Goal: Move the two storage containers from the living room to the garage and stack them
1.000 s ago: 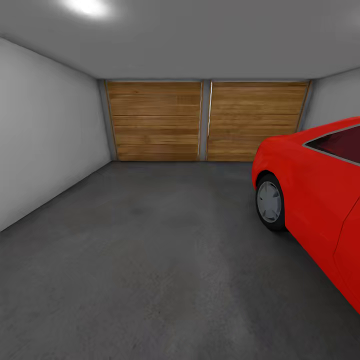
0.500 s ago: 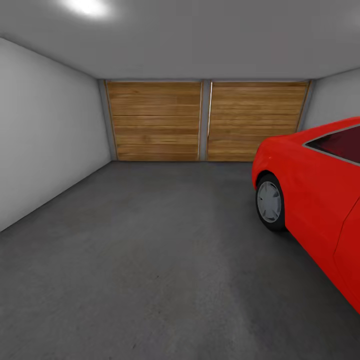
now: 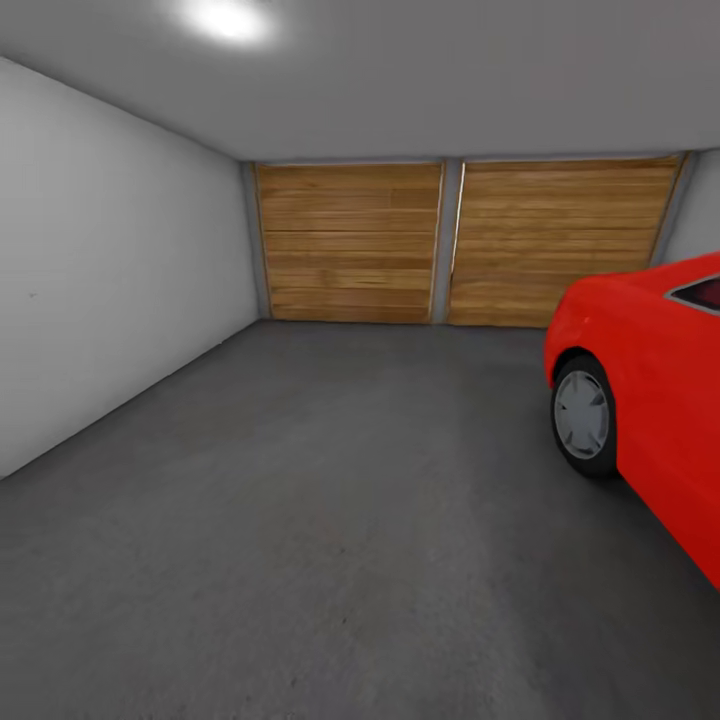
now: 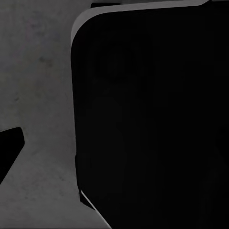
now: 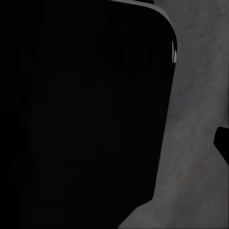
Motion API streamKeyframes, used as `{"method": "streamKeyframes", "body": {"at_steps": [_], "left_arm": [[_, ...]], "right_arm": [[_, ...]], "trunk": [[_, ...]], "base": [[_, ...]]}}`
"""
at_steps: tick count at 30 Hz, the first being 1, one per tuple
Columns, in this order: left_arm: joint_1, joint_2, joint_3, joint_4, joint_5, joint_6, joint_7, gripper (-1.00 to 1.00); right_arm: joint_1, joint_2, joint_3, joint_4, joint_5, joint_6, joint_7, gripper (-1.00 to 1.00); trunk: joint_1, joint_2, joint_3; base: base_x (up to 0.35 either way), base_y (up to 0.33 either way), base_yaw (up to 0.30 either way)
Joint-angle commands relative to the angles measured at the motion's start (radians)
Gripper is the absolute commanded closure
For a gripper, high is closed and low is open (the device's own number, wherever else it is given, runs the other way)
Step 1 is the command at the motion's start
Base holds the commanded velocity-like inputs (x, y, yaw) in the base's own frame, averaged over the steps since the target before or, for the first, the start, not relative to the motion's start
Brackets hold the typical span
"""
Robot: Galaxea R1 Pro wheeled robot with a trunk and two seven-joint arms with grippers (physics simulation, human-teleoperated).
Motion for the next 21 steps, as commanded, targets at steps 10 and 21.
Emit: {"method": "streamKeyframes", "body": {"at_steps": [10, 21], "left_arm": [[0.0, 0.0, 0.0, 0.0, 0.0, -0.001, 0.0, -1.0], [0.0, 0.0, -0.001, 0.0, 0.0, -0.001, 0.0, -1.0]], "right_arm": [[0.0, 0.0, 0.322, 0.001, -0.009, -0.003, 0.001, -1.0], [0.0, 0.0, 0.322, 0.001, -0.009, -0.004, 0.0, -1.0]], "trunk": [[0.0, 0.0, -0.001], [0.0, 0.0, -0.001]], "base": [[0.0, 0.0, 0.276], [0.0, 0.0, 0.276]]}}
